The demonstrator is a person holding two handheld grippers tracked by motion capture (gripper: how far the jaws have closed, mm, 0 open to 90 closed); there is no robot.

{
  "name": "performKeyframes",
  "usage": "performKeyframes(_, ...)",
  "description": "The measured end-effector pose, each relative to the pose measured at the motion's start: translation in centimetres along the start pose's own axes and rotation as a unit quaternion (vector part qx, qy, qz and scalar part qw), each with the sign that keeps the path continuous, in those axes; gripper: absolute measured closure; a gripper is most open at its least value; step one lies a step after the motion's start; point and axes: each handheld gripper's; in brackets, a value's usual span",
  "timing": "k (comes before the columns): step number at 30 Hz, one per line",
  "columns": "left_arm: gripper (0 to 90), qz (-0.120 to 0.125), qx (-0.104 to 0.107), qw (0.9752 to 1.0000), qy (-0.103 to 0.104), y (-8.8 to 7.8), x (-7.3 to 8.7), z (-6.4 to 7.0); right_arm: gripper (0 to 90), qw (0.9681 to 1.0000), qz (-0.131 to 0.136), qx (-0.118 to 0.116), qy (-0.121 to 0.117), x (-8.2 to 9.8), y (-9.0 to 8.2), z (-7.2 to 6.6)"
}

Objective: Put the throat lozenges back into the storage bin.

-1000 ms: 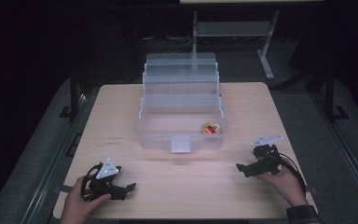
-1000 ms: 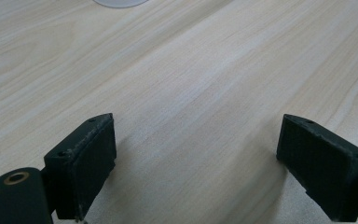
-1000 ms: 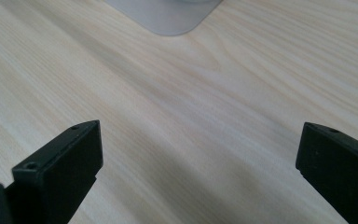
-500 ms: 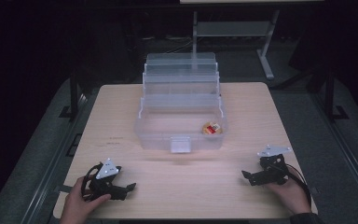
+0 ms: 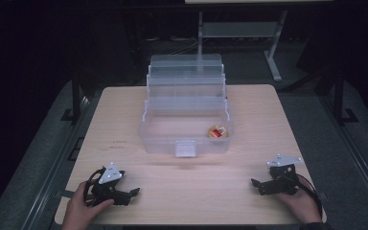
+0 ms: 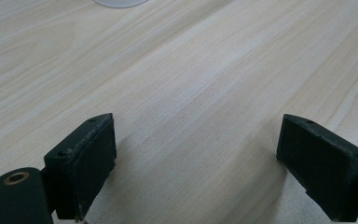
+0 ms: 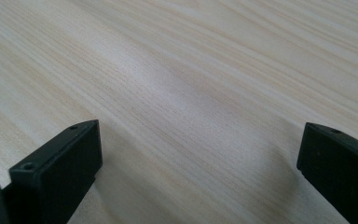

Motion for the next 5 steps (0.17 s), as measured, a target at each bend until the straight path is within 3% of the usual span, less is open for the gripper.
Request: performKeyframes(5, 11.0, 0.0, 0.0, 1.0, 0.0, 0.0, -0.01, 0.0, 0.0, 1.0, 0.004, -0.005, 0.007, 0.22, 0.06, 0.18)
Point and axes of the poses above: each handheld gripper's, and its own axes: y roughly forward along the jaws, x roughly out of its underside, z roughly to its right, and after that the axes turned 6 degrees about x, right-handed
